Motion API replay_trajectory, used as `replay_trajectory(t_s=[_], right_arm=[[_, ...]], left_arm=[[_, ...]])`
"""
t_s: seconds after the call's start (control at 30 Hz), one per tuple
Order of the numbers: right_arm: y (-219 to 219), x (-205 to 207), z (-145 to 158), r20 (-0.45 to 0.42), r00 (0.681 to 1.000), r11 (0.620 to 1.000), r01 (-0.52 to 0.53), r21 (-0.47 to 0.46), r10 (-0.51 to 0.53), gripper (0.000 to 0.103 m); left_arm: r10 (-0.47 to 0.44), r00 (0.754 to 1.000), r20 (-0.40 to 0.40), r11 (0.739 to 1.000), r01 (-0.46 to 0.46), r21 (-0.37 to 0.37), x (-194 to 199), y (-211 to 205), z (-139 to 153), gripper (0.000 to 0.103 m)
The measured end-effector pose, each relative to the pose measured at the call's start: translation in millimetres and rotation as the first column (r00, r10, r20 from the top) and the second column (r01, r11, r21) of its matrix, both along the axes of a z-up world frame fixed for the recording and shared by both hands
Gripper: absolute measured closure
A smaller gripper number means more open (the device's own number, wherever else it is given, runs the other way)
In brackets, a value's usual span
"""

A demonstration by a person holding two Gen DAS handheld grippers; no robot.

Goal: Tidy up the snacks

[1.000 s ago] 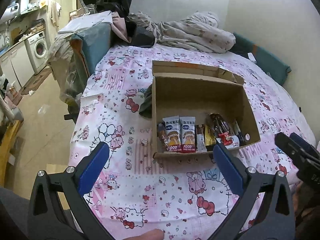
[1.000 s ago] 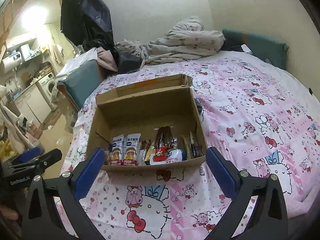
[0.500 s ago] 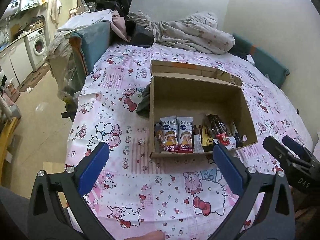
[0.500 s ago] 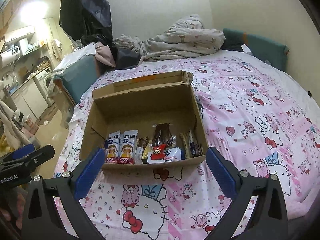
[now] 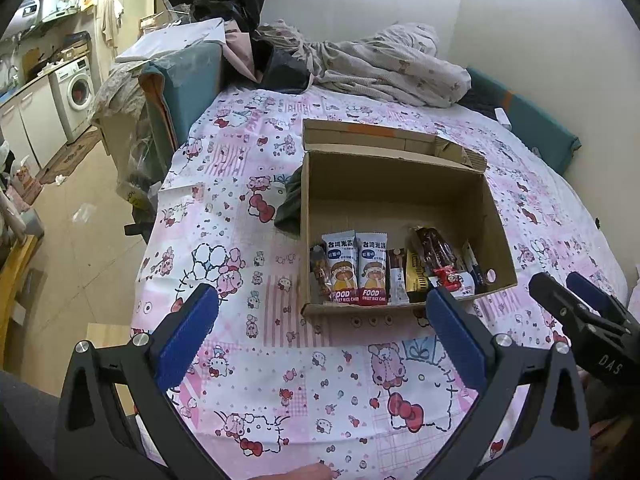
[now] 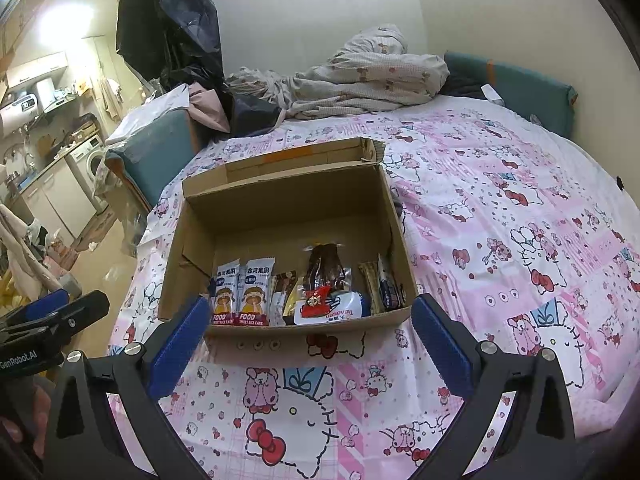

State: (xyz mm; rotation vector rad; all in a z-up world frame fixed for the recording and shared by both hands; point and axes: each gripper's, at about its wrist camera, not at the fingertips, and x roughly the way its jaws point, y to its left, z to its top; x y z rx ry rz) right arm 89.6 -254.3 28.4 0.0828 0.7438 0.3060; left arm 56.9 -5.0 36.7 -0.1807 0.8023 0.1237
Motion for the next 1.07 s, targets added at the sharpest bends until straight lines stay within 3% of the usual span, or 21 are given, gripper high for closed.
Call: replay_trajectory(t_s=[1.07], right_arm=[[4.4,-1.2,-0.4,0.007,1.000,1.000,-0.010,-0.008,0.010,0.000]], left_arm=[[0.001,1.000,-0.003,1.000,-0.001,0.016,-2.7,1.2,-5.2,0.001]])
